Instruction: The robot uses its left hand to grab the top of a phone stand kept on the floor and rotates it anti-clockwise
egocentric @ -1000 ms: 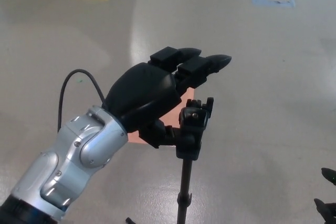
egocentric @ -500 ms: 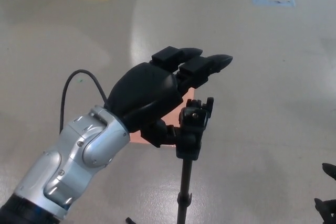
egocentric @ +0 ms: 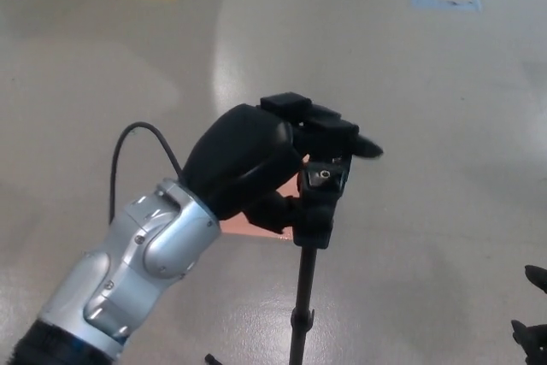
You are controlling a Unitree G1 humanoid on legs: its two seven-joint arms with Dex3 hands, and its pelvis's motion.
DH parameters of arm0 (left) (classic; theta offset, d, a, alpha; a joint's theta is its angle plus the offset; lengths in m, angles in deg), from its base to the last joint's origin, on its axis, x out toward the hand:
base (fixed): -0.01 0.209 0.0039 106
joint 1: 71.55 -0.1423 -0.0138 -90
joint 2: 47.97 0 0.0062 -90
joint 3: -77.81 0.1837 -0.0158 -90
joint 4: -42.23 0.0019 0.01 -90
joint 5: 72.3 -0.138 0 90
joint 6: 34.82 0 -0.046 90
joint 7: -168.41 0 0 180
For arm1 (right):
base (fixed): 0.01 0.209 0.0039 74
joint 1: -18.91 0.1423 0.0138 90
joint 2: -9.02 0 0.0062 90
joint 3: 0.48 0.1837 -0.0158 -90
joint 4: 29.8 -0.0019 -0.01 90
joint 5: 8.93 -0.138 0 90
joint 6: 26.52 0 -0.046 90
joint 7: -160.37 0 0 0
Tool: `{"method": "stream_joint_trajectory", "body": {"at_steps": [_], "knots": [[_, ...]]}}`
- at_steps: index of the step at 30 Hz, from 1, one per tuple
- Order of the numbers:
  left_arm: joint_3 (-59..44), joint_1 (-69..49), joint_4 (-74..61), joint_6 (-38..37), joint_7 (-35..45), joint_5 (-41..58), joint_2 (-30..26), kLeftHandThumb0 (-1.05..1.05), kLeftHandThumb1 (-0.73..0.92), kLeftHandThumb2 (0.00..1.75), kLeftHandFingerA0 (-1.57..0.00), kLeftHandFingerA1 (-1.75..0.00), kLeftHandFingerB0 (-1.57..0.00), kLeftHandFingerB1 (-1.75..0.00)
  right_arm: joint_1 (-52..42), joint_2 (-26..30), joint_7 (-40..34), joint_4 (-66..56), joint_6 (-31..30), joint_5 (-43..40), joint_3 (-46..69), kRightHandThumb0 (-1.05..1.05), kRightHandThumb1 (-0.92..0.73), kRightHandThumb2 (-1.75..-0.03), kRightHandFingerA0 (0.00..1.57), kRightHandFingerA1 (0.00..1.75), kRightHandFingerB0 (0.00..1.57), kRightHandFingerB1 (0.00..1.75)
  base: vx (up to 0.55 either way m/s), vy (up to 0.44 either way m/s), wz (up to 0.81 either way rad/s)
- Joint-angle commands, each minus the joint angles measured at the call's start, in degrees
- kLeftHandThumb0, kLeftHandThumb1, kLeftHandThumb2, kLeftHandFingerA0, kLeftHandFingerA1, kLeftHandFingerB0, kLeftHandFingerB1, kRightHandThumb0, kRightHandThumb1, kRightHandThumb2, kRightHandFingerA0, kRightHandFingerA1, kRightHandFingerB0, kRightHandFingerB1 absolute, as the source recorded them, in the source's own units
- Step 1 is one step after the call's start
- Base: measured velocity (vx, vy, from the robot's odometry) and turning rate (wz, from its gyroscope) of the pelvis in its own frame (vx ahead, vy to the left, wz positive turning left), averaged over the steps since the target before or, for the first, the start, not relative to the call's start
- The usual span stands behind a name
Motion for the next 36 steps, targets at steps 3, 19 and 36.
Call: {"method": "stream_joint_trajectory", "body": {"at_steps": [3, 19, 36], "knots": [[-2.15, -1.95, -0.51, -0.46, 4.41, 10.68, 2.14, 0.08, 0.61, 0.59, -0.81, -0.45, -0.98, -0.56, 0.40, 0.79, 0.92, 0.55, -1.64, -0.83, 0.34, -0.35, -0.78, -0.63, 0.72, 0.48, 0.13, 0.28, 0.00, 0.000, 0.00], [-3.07, -1.68, 1.79, -1.34, 6.06, 12.94, 2.55, 0.07, 0.62, 0.59, -0.83, -0.45, -0.94, -0.54, 1.97, 0.97, 1.46, 0.63, -3.33, -0.64, 0.06, -0.37, -0.79, -0.63, 0.73, 0.48, 0.13, 0.29, 0.00, 0.000, 0.00], [-6.79, -1.55, 2.19, 10.65, 16.14, 28.61, 5.83, 0.00, 0.70, 0.61, -0.82, -0.47, -0.86, -0.50, 2.88, 1.18, 2.46, 0.04, -5.10, -0.84, 0.04, -0.31, -0.60, -1.00, 0.63, 0.67, 0.02, 0.44, 0.00, 0.000, 0.00]]}}
